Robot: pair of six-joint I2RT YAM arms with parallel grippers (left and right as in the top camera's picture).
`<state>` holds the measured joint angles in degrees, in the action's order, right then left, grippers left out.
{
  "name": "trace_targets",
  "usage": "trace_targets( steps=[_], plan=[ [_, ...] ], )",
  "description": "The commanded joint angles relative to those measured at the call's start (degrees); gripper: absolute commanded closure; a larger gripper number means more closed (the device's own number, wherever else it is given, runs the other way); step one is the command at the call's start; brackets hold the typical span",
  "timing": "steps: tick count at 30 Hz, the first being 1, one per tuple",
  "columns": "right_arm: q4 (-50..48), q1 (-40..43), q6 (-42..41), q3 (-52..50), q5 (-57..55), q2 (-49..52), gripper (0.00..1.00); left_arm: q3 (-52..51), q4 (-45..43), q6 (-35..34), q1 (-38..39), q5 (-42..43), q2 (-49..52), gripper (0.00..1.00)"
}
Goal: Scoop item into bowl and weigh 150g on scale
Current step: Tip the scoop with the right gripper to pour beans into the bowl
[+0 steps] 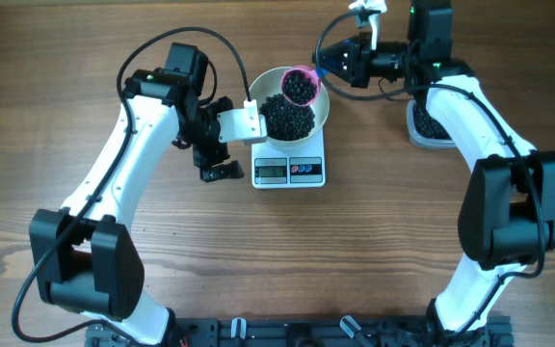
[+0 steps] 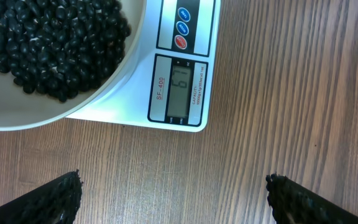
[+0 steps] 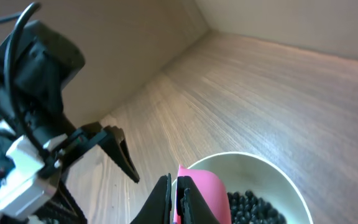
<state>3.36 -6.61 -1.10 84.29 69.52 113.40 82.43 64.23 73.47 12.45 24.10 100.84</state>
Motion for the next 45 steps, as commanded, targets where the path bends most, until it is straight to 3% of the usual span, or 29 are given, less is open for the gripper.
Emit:
trace_targets(
  steps=[1,3,6,23,29,37,45],
  plan=[
    [-0.39,-0.17,14.21,0.0,3.43,0.76,0.96,-0.37,0.02,1.11,0.2,1.36,0.22,0.0],
    [-0.44,-0.2,23.26,0.0,2.05,0.76,0.96,-0.37,0.02,1.11,0.2,1.36,0.22,0.0],
    [-0.57,-0.2,28.06,0.0,1.53,0.76,0.96,-0.37,0.02,1.11,0.2,1.36,0.22,0.0],
    [-0.31,-0.2,28.09,0.0,1.05,0.76,0.96,-0.37,0.02,1.11,0.2,1.36,0.22,0.0],
    [0.94,-0.2,27.23,0.0,1.09,0.76,0.96,-0.37,0.02,1.11,0.2,1.36,0.22,0.0],
    [0.96,-0.2,12.55,0.0,0.07,0.76,0.96,-0.37,0.02,1.11,0.2,1.36,0.22,0.0],
    [0.94,-0.2,12.7,0.0,-2.67,0.76,0.96,-0.37,0.02,1.11,0.2,1.36,0.22,0.0]
  ],
)
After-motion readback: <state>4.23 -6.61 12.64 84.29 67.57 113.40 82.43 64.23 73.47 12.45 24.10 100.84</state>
